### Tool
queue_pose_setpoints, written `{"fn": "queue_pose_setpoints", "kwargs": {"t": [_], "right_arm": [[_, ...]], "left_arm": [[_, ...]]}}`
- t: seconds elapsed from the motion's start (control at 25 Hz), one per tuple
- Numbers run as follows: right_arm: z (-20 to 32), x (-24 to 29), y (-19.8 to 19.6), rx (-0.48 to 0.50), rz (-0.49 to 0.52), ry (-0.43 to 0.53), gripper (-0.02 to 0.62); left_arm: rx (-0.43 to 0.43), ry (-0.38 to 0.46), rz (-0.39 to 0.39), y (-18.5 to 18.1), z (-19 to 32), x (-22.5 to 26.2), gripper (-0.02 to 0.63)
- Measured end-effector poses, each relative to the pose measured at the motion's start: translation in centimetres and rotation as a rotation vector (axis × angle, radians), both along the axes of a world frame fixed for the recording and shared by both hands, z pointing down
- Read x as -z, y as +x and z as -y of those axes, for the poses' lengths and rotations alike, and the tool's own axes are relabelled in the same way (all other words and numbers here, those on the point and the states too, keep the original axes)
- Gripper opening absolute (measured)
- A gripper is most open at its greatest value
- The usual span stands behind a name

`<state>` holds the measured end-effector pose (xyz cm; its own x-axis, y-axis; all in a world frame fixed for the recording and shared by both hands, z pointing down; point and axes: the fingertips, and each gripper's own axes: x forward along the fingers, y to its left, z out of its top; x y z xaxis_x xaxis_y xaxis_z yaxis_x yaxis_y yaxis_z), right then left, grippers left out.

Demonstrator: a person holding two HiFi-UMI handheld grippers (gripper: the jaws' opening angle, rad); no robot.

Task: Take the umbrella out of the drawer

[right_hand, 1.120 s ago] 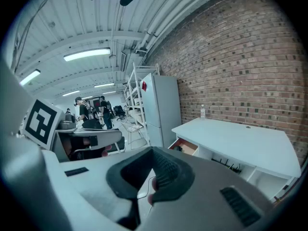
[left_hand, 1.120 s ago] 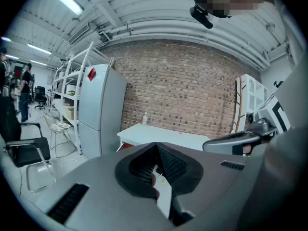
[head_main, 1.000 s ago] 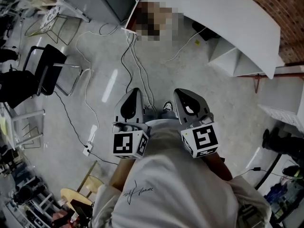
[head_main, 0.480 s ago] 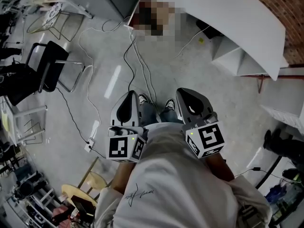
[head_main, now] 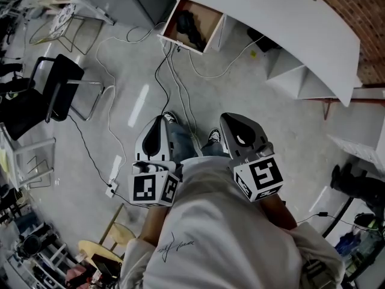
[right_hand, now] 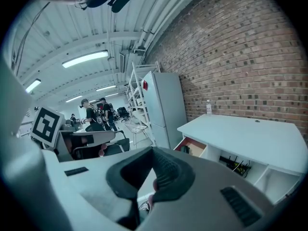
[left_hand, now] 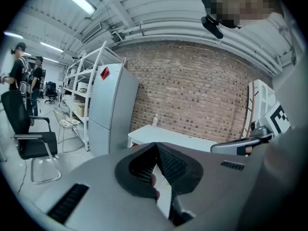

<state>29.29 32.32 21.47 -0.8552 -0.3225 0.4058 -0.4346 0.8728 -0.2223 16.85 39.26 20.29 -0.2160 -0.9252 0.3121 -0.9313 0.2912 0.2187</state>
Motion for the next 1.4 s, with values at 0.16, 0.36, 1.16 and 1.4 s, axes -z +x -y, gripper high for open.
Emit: {"fn": "queue_pose_setpoints", "kwargs": {"t": [0.16,0.36,1.16,1.4], "right_arm": [[0.7,0.3,-2.8,-0.004,-0.016,0.004,0.015],[1.4,0.8,-7.7,-0.01,-0.034,0.008,0.015],[1.8,2.3,-21.1,-0.199,-0.1,0.07,0.015],[3.3,1.7,-21.5,-0.25,-0.117,0.061,0.015]], "left_arm": [[-0.012,0.016,-0.007,-3.0,1.0,0.6,0.015],[-0.03,0.03,-0.009,-7.8,2.0,1.3,0.015],[-0.192,0.099,-0.056,-23.4,2.6,3.0,0.015],[-0.25,0.092,-0.068,-24.1,5.0,2.5,0.017]]}}
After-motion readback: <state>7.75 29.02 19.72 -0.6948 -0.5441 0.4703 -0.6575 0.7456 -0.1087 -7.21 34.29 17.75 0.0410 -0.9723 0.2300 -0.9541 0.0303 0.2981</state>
